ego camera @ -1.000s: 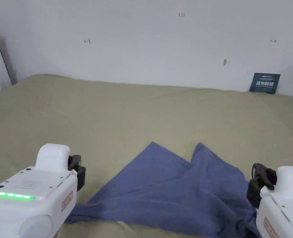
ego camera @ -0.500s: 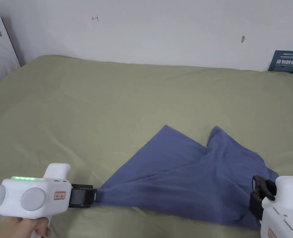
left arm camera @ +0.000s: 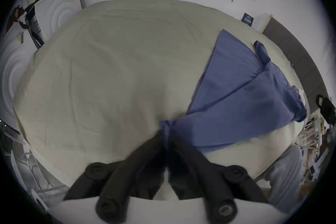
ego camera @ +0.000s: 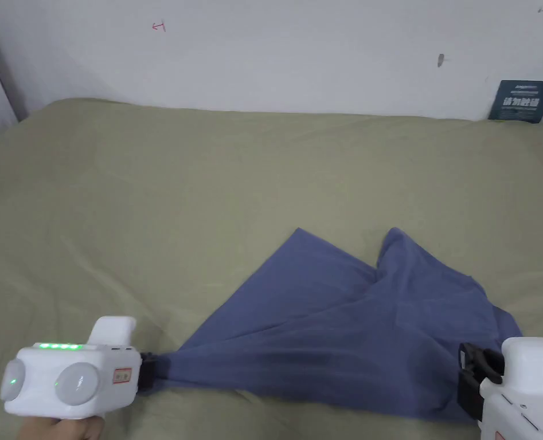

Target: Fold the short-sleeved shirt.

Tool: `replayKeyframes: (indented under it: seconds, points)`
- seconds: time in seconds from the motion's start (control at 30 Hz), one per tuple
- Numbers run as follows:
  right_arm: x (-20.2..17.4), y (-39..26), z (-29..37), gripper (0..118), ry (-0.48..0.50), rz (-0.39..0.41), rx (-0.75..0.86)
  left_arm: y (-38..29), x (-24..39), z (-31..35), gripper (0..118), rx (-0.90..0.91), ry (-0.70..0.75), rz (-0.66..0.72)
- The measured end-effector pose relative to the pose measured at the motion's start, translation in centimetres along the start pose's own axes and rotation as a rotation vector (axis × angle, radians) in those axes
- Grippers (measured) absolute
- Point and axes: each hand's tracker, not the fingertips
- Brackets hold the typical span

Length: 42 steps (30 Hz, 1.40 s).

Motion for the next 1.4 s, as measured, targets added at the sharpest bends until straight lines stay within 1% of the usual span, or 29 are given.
replayKeyframes:
  seconds: [0.03, 0.13, 0.3, 0.5, 0.6, 0.67, 0.7, 0.73, 0.77, 0.8, 0.83, 0.87, 0.93, 0.97, 1.07, 1.13, 1.17, 1.2, 1.23, 1.27, 1.3, 1.33, 1.37, 1.4]
  points:
    - [0.4, 0.0, -0.1, 2, -0.002, -0.007, -0.005, 0.0, 0.0, -0.1, 0, -0.01, -0.033, -0.003]
    - [1.9, 0.3, -0.9, 2, -0.03, -0.012, -0.032, -0.4, 0.1, -0.4, 0, -0.003, -0.022, 0.001]
    - [6.3, 1.9, -4.5, 2, -0.065, -0.043, -0.107, -0.8, 1.6, 0.3, 0, 0.008, -0.019, 0.002]
    - [11.9, 5.5, -13.3, 2, -0.073, -0.055, -0.235, -0.4, 2.3, 0.1, 0, -0.006, -0.015, 0.001]
    - [13.5, 7.4, -18.0, 2, -0.085, -0.024, -0.272, -0.1, 2.3, -0.1, 0, -0.014, -0.017, -0.003]
    - [14.2, 8.6, -21.3, 2, -0.066, -0.01, -0.324, 0.1, 2.4, -0.3, 0, -0.021, -0.014, -0.012]
    - [14.4, 9.1, -22.6, 5, -0.046, -0.004, -0.357, 0.1, 2.5, -0.3, 0, -0.02, -0.013, -0.012]
    - [14.7, 9.5, -24.2, 37, -0.009, -0.003, -0.413, 0.4, 2.3, -0.4, 0, -0.023, -0.014, -0.012]
    - [14.9, 9.7, -25.7, 79, 0.001, -0.009, -0.457, 0.5, 2.3, -0.5, 0, -0.025, -0.014, -0.014]
    - [14.9, 9.6, -27.2, 114, 0.008, -0.002, -0.524, 0.5, 2.4, -0.6, 0, -0.026, -0.014, -0.016]
    - [14.8, 9.3, -28.5, 116, 0.028, 0.014, -0.577, 0.5, 2.4, -0.6, 0, -0.028, -0.014, -0.015]
    - [14.5, 9.4, -29.4, 114, 0.037, 0.043, -0.555, 0.6, 2.1, -0.8, 0, -0.03, -0.017, -0.011]
    - [13.7, 9.1, -31.3, 114, -0.004, 0.112, -0.606, 0.7, 2.0, -1.0, 0, -0.031, -0.019, -0.01]
    - [13.3, 8.7, -32.1, 114, -0.004, 0.136, -0.608, 0.7, 2.0, -1.0, 0, -0.031, -0.02, -0.009]
    - [12.7, 8.7, -34.5, 113, 0.004, 0.153, -0.645, 0.7, 2.1, -1.2, 0, -0.031, -0.023, -0.006]
    - [12.8, 8.5, -34.3, 110, 0.002, 0.145, -0.647, 0.7, 2.0, -1.2, 0, -0.032, -0.022, -0.002]
    - [12.9, 9.0, -34.2, 103, 0.006, 0.144, -0.65, 0.8, 1.9, -1.2, 0, -0.032, -0.02, -0.003]
    - [13.1, 9.4, -34.1, 89, 0.012, 0.144, -0.652, 0.8, 1.9, -1.2, 0, -0.032, -0.02, -0.007]
    - [13.0, 9.5, -33.1, 78, 0.033, 0.151, -0.639, 0.8, 1.9, -1.2, 0, -0.034, -0.019, -0.008]
    - [12.9, 10.0, -32.6, 71, 0.041, 0.151, -0.624, 0.9, 1.9, -1.2, 0, -0.036, -0.019, -0.008]
    - [12.8, 10.5, -32.2, 71, 0.039, 0.146, -0.606, 1.0, 1.8, -1.2, 0, -0.037, -0.018, -0.01]
    - [12.7, 10.9, -31.6, 30, 0.05, 0.141, -0.59, 1.0, 1.8, -1.1, 0, -0.037, -0.016, -0.01]
    - [12.0, 10.8, -30.3, 6, 0.043, 0.16, -0.539, 1.0, 1.9, -1.1, 0, -0.038, -0.015, -0.011]
    - [11.8, 11.2, -29.6, 6, 0.037, 0.169, -0.543, 1.0, 1.9, -1.0, 0, -0.036, -0.011, -0.013]
